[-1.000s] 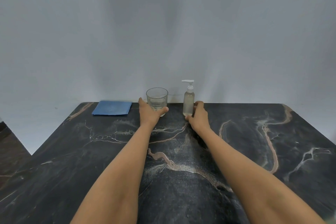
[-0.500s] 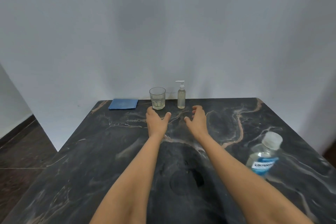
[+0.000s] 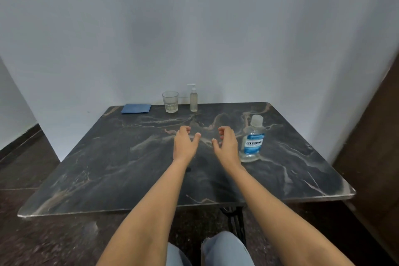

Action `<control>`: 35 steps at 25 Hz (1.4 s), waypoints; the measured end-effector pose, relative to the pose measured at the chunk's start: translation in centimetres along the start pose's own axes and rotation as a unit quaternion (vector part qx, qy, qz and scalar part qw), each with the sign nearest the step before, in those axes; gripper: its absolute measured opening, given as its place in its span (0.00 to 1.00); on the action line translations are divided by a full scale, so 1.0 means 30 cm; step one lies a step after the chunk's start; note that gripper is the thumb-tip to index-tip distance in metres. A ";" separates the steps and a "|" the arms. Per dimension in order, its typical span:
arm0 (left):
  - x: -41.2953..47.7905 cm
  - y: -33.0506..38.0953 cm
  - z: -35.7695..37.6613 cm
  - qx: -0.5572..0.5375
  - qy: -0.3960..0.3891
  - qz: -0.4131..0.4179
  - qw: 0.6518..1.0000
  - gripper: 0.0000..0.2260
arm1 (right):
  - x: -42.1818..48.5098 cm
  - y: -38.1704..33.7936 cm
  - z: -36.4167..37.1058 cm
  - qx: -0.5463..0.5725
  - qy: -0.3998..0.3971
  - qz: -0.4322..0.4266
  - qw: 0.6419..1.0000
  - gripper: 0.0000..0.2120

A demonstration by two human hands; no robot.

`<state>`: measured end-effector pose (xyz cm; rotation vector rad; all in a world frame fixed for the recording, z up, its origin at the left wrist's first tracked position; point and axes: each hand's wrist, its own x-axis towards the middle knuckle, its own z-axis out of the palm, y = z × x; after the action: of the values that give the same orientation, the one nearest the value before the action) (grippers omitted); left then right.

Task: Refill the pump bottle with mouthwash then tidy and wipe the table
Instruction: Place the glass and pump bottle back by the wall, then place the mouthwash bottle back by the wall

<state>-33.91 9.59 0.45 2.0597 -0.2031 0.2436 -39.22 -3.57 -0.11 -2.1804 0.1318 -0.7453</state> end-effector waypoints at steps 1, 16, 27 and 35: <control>-0.031 0.006 0.007 0.002 -0.001 0.005 1.000 0.18 | -0.036 0.012 -0.025 -0.013 0.025 -0.017 0.999 0.16; -0.128 0.003 0.077 0.010 -0.013 0.009 1.000 0.16 | -0.057 0.182 -0.149 -0.048 0.124 0.202 0.970 0.48; 0.093 -0.028 0.071 0.003 -0.002 -0.003 1.000 0.17 | 0.203 0.211 -0.093 -0.026 0.159 0.192 0.968 0.41; 0.421 -0.114 0.140 0.018 0.017 0.017 1.000 0.16 | 0.616 0.275 0.024 -0.008 0.149 0.153 0.977 0.39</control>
<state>-20.52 6.98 -1.16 2.0877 -0.2144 0.3042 -22.44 -14.68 2.15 -1.9863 0.6148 -0.8878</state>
